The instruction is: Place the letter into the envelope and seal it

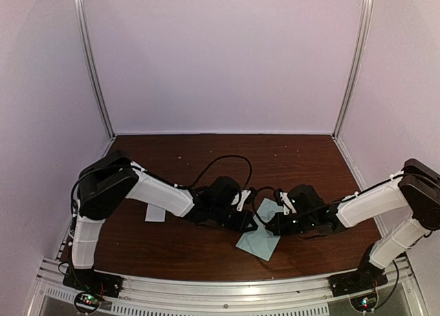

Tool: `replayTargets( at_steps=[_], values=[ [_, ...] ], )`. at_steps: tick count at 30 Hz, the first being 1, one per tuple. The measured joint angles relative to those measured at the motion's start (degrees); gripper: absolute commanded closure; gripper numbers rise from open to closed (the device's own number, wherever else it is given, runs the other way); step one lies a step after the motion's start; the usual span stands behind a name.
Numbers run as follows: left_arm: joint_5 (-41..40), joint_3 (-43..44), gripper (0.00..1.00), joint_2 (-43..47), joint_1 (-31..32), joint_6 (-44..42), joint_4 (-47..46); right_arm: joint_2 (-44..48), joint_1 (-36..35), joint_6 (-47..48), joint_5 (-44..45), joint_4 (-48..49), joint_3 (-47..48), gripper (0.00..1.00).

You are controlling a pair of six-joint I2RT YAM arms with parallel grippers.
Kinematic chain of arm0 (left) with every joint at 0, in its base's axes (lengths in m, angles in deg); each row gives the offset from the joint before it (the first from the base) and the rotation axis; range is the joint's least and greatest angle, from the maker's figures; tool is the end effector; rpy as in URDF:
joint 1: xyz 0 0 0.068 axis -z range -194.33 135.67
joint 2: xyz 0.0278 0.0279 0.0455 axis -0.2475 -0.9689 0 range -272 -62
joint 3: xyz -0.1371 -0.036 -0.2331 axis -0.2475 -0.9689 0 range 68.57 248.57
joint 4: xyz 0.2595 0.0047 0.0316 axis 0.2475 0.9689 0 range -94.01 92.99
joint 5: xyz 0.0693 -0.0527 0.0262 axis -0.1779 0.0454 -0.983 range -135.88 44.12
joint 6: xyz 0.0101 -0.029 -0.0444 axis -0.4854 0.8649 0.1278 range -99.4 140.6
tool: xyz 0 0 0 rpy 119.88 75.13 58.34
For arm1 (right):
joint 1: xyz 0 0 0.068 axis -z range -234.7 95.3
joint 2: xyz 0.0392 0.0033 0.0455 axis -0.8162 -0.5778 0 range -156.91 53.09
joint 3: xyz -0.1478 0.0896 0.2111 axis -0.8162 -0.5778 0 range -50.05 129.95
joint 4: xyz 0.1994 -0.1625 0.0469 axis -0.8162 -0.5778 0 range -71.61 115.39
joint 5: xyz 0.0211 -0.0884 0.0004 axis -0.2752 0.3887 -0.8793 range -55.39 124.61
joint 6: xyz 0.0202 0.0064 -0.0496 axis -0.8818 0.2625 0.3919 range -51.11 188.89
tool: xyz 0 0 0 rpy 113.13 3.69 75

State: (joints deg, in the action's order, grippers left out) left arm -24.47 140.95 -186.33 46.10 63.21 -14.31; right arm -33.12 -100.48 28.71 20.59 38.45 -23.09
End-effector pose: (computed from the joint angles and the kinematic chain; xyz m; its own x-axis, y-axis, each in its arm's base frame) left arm 0.2094 -0.3954 0.1043 -0.8807 0.2750 -0.3857 0.4730 0.5548 -0.6845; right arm 0.1713 0.1883 0.1187 -0.9086 -0.0362 -0.4160 -0.2958 0.7589 0.5801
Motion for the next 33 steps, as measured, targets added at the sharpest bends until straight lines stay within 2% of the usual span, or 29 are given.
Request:
replayTargets(
  at_steps=[19, 20, 23, 27, 28, 30, 33],
  values=[
    [-0.5, 0.0, 1.0, 0.0, 0.0, 0.0, 0.0, 3.1, 0.3, -0.7, 3.8, -5.6, 0.0, 1.0],
    [-0.7, 0.0, 0.98, 0.0, 0.0, -0.1, 0.0, 3.7, 0.3, -0.7, 3.8, -6.4, 0.0, 0.94],
    [-2.4, 0.2, 0.77, 0.4, 0.1, -1.0, 0.1, 7.1, 0.5, -0.1, 3.8, -9.1, -0.3, 0.67],
    [-7.4, -0.3, 0.38, 4.5, 0.3, -2.9, 1.3, 14.3, 0.5, 0.6, 3.9, -11.8, -0.2, 0.27],
    [-9.3, -0.7, 0.32, 6.5, 0.3, -3.5, 1.3, 16.0, 0.5, 1.0, 4.1, -12.5, 0.1, 0.19],
    [-12.7, -1.9, 0.24, 11.1, 0.2, -4.5, 1.0, 18.3, 0.7, 1.7, 5.1, -14.3, 1.3, 0.08],
    [-16.6, -3.1, 0.21, 16.7, -0.7, -5.7, 0.7, 18.7, 1.0, 3.0, 6.6, -16.1, 4.7, 0.01]
  ],
)
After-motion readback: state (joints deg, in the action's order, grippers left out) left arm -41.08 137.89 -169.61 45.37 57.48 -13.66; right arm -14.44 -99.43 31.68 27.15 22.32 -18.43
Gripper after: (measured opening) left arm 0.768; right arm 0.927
